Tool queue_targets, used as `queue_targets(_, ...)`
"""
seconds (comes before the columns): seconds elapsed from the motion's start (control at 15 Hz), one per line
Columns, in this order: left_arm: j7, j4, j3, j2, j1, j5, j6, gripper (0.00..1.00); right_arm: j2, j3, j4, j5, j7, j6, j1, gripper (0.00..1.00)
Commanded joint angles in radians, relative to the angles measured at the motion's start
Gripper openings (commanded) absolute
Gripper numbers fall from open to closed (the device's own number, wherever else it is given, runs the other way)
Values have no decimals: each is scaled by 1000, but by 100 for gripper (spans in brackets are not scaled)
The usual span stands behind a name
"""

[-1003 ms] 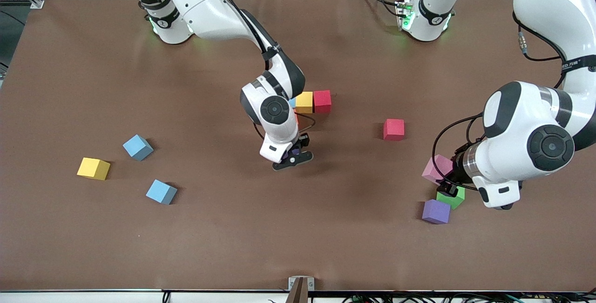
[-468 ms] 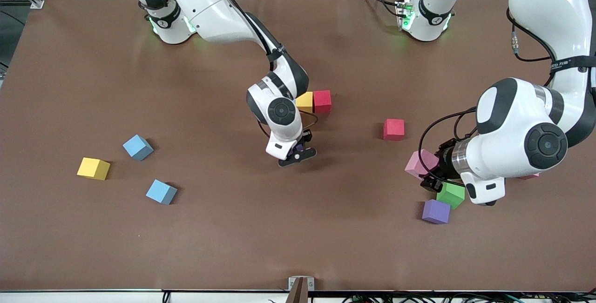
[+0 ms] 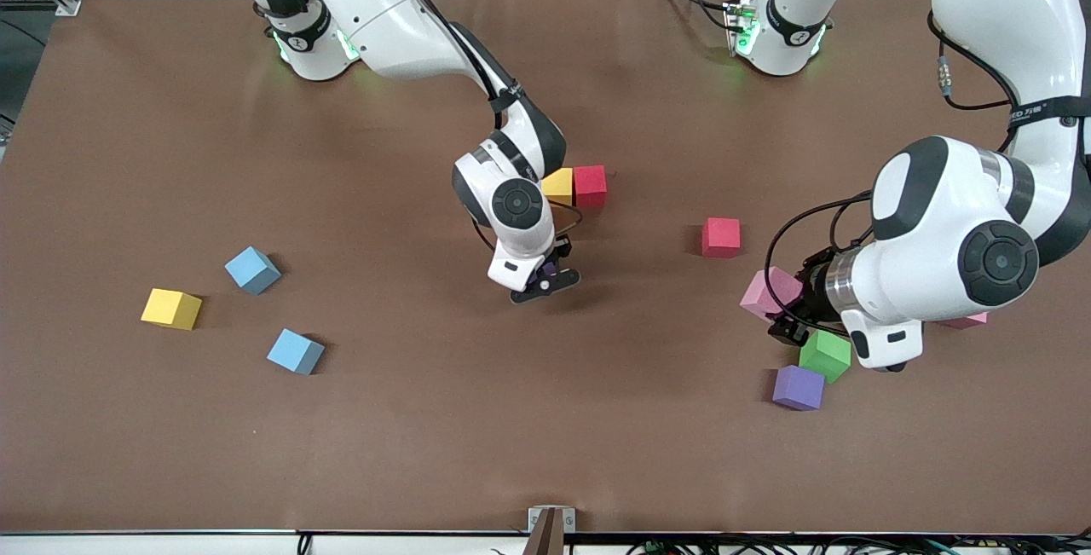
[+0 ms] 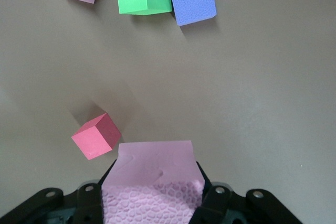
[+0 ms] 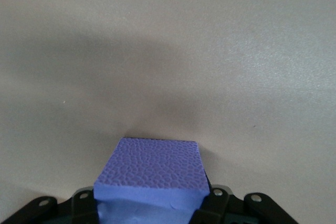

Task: Arrange 11 blocks into digit 3

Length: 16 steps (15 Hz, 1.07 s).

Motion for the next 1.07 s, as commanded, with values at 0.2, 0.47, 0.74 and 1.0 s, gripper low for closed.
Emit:
queue_targets(0.2,9,-21,2,-40,-1,-13,-13,0,-10,20,-76,12,5,-23,6,25)
queue_targets(0.47,25,-21,2,-40,-4,-8,-13,0,-19,20,-93,12,5,-39,2,25)
queue_targets(0.74,39,-21,2,-37,-9,-7,-11,0,-20,20,-93,12,11,-60,3,25)
queue_targets(1.0,39,-21,2,-36,-10,-8,-11,0,-22,20,-93,12,43,-75,3,25)
